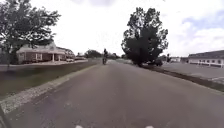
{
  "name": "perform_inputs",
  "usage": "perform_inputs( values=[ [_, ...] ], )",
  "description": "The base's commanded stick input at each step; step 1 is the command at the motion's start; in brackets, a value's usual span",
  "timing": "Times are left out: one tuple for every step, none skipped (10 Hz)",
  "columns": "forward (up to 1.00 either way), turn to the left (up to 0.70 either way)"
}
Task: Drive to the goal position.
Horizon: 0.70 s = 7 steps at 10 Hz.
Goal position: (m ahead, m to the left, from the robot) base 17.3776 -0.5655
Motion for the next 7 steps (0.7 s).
perform_inputs(
  values=[
    [0.38, 0.00],
    [0.51, 0.00],
    [0.63, 0.00],
    [0.70, 0.00],
    [0.70, 0.00],
    [0.70, 0.00],
    [0.70, 0.00]
  ],
)
